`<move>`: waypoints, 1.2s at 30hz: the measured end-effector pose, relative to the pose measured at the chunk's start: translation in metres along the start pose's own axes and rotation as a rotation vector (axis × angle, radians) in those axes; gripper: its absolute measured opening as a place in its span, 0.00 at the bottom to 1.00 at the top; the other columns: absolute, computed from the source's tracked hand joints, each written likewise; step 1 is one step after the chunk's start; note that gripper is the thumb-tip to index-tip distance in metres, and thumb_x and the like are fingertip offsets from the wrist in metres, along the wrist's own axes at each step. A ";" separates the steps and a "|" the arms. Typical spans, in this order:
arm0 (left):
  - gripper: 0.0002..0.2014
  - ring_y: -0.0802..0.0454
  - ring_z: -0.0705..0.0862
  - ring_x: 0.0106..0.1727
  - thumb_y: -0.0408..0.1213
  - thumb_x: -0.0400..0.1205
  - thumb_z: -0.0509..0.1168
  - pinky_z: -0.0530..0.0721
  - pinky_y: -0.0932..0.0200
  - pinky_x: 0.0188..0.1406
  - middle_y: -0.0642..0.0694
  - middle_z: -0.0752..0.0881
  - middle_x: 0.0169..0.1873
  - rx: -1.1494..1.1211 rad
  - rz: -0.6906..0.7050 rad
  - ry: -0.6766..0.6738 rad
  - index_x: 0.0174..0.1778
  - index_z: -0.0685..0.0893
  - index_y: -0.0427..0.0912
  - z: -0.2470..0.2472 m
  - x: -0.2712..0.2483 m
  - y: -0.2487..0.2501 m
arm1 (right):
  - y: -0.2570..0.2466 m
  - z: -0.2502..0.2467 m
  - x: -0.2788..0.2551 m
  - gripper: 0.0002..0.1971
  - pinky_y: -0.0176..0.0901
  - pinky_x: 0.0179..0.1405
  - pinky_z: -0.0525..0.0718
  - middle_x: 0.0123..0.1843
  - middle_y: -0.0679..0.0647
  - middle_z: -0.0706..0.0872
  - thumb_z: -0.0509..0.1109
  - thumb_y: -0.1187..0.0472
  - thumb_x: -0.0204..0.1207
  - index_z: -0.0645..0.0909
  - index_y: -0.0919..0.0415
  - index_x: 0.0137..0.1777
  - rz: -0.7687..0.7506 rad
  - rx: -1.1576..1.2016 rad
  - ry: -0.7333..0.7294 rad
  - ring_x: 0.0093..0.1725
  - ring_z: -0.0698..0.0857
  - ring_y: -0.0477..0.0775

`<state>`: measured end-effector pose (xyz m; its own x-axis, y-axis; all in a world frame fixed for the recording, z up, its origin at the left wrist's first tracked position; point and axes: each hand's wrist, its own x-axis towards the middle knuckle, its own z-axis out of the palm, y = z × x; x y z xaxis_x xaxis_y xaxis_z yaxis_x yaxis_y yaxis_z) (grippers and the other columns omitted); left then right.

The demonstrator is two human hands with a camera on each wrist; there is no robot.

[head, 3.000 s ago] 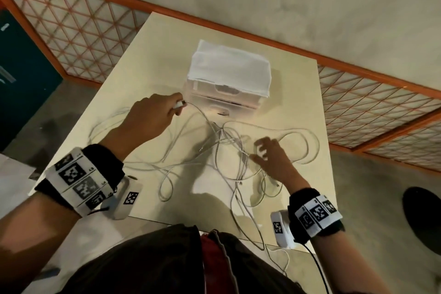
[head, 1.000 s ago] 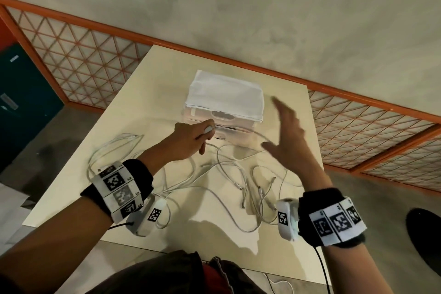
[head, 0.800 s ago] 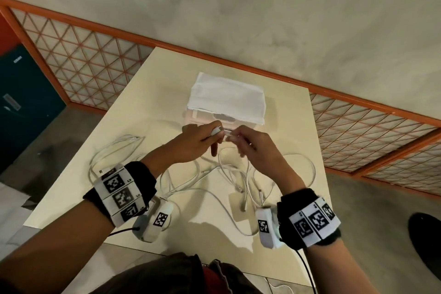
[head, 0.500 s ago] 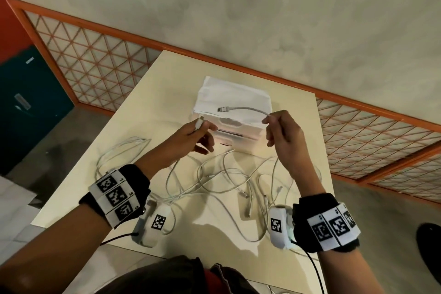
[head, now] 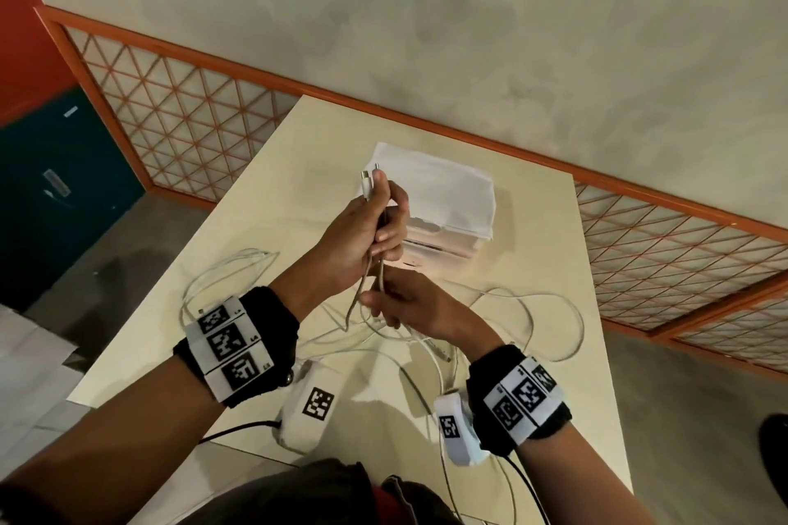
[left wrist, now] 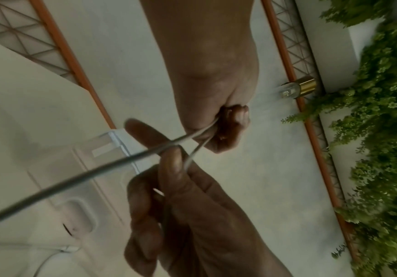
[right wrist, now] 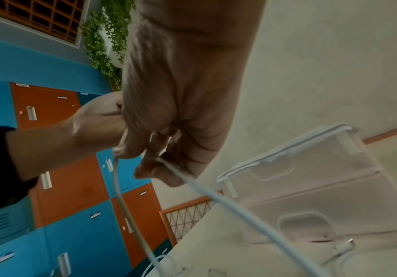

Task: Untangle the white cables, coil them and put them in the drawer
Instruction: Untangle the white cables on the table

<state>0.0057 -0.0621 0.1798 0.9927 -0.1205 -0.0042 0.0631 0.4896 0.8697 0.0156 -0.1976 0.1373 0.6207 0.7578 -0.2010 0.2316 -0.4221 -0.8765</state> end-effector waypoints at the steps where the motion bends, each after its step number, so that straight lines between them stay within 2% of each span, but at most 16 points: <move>1: 0.24 0.62 0.59 0.14 0.55 0.85 0.41 0.62 0.68 0.15 0.54 0.63 0.15 0.007 0.017 0.000 0.33 0.71 0.44 0.001 -0.001 0.003 | -0.002 0.003 0.003 0.06 0.33 0.37 0.77 0.29 0.42 0.82 0.69 0.53 0.79 0.81 0.38 0.44 0.000 -0.023 -0.053 0.30 0.78 0.39; 3: 0.25 0.62 0.57 0.15 0.56 0.85 0.40 0.58 0.70 0.13 0.55 0.62 0.16 0.039 0.032 0.012 0.30 0.68 0.45 0.002 -0.002 0.010 | -0.002 0.011 0.007 0.04 0.33 0.45 0.78 0.37 0.43 0.87 0.71 0.52 0.77 0.87 0.43 0.47 0.009 -0.062 -0.133 0.37 0.80 0.38; 5: 0.25 0.61 0.56 0.17 0.58 0.84 0.41 0.55 0.69 0.13 0.55 0.61 0.17 0.103 0.029 0.036 0.26 0.64 0.46 0.001 -0.004 0.017 | 0.005 0.015 0.010 0.07 0.36 0.46 0.77 0.40 0.49 0.85 0.72 0.52 0.76 0.87 0.54 0.41 0.037 -0.102 -0.120 0.38 0.79 0.40; 7: 0.25 0.60 0.54 0.19 0.60 0.81 0.43 0.52 0.68 0.15 0.54 0.59 0.18 0.176 0.040 0.062 0.25 0.63 0.47 -0.005 -0.008 0.025 | 0.021 0.009 0.011 0.10 0.29 0.42 0.72 0.37 0.49 0.76 0.73 0.55 0.75 0.85 0.57 0.35 0.010 -0.161 -0.012 0.37 0.76 0.38; 9: 0.24 0.59 0.54 0.20 0.62 0.78 0.47 0.53 0.68 0.16 0.54 0.59 0.19 0.279 0.064 0.092 0.25 0.65 0.46 -0.016 -0.014 0.033 | 0.044 -0.006 0.008 0.10 0.26 0.43 0.69 0.40 0.49 0.72 0.76 0.56 0.72 0.83 0.58 0.33 -0.001 -0.234 0.126 0.43 0.73 0.39; 12: 0.23 0.58 0.56 0.19 0.59 0.79 0.54 0.56 0.68 0.15 0.52 0.60 0.19 0.522 0.055 0.162 0.28 0.71 0.44 -0.036 -0.022 0.040 | 0.070 -0.033 -0.006 0.12 0.37 0.55 0.70 0.45 0.45 0.76 0.78 0.48 0.65 0.83 0.56 0.37 0.084 -0.265 0.241 0.53 0.77 0.51; 13: 0.21 0.58 0.57 0.18 0.55 0.79 0.59 0.57 0.68 0.15 0.53 0.62 0.18 0.623 0.038 0.188 0.30 0.74 0.41 -0.043 -0.024 0.040 | 0.074 -0.042 -0.010 0.12 0.40 0.55 0.72 0.43 0.44 0.79 0.78 0.47 0.64 0.83 0.54 0.36 0.081 -0.243 0.280 0.51 0.79 0.49; 15: 0.14 0.58 0.59 0.18 0.48 0.74 0.72 0.59 0.68 0.17 0.54 0.63 0.17 0.851 0.006 0.185 0.35 0.81 0.39 -0.056 -0.026 0.033 | 0.063 -0.058 -0.016 0.10 0.38 0.51 0.73 0.38 0.43 0.83 0.77 0.51 0.68 0.82 0.56 0.36 0.063 -0.205 0.328 0.42 0.81 0.38; 17: 0.14 0.58 0.62 0.19 0.48 0.67 0.78 0.60 0.64 0.22 0.54 0.64 0.16 1.041 -0.051 0.070 0.45 0.87 0.49 -0.058 -0.029 0.020 | 0.042 -0.069 -0.018 0.11 0.35 0.47 0.76 0.34 0.45 0.86 0.74 0.56 0.74 0.81 0.63 0.36 0.013 -0.127 0.316 0.37 0.83 0.38; 19: 0.19 0.57 0.64 0.19 0.51 0.68 0.77 0.61 0.62 0.25 0.53 0.66 0.15 1.129 -0.108 -0.018 0.53 0.85 0.55 -0.051 -0.027 0.001 | 0.013 -0.073 -0.018 0.11 0.35 0.43 0.80 0.31 0.53 0.87 0.72 0.60 0.76 0.79 0.68 0.37 -0.070 -0.009 0.303 0.35 0.85 0.46; 22: 0.07 0.61 0.73 0.19 0.47 0.78 0.69 0.65 0.68 0.24 0.54 0.75 0.15 1.213 -0.029 0.016 0.43 0.86 0.47 -0.039 -0.022 -0.012 | -0.019 -0.073 -0.018 0.09 0.36 0.35 0.77 0.25 0.57 0.80 0.72 0.62 0.76 0.78 0.65 0.38 -0.145 0.017 0.322 0.27 0.80 0.49; 25: 0.11 0.68 0.77 0.20 0.46 0.82 0.62 0.69 0.72 0.24 0.48 0.83 0.25 1.217 0.184 0.152 0.37 0.82 0.47 -0.039 -0.020 -0.008 | -0.019 -0.076 -0.022 0.10 0.36 0.32 0.75 0.23 0.59 0.76 0.71 0.60 0.77 0.77 0.64 0.38 -0.157 0.054 0.328 0.24 0.75 0.50; 28: 0.10 0.68 0.76 0.20 0.43 0.84 0.60 0.69 0.76 0.25 0.51 0.79 0.23 1.121 0.394 0.388 0.41 0.83 0.44 -0.047 -0.019 0.005 | 0.007 -0.072 -0.031 0.09 0.30 0.38 0.78 0.25 0.58 0.76 0.68 0.64 0.79 0.78 0.70 0.42 -0.050 0.089 0.238 0.26 0.78 0.44; 31: 0.11 0.61 0.74 0.23 0.47 0.83 0.59 0.73 0.61 0.30 0.56 0.75 0.23 0.905 0.500 0.659 0.40 0.81 0.45 -0.065 -0.017 0.020 | 0.043 -0.065 -0.039 0.07 0.25 0.37 0.76 0.27 0.58 0.76 0.68 0.65 0.79 0.79 0.70 0.43 0.084 0.042 0.205 0.26 0.80 0.37; 34: 0.15 0.47 0.76 0.28 0.46 0.84 0.60 0.72 0.57 0.35 0.49 0.76 0.24 0.941 0.463 0.848 0.39 0.83 0.40 -0.079 -0.019 0.024 | 0.075 -0.068 -0.048 0.05 0.34 0.40 0.77 0.29 0.55 0.79 0.68 0.67 0.78 0.78 0.67 0.40 0.151 0.057 0.281 0.29 0.81 0.42; 36: 0.17 0.44 0.80 0.35 0.46 0.84 0.59 0.73 0.57 0.37 0.43 0.82 0.31 1.034 0.333 0.890 0.41 0.85 0.36 -0.091 -0.021 0.019 | 0.079 -0.072 -0.052 0.05 0.40 0.40 0.76 0.30 0.55 0.79 0.69 0.68 0.76 0.78 0.68 0.40 0.150 0.098 0.371 0.28 0.81 0.43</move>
<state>-0.0047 0.0282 0.1511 0.7021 0.6443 0.3032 0.0983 -0.5093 0.8550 0.0555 -0.3063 0.1104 0.8744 0.4530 -0.1736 0.0569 -0.4513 -0.8906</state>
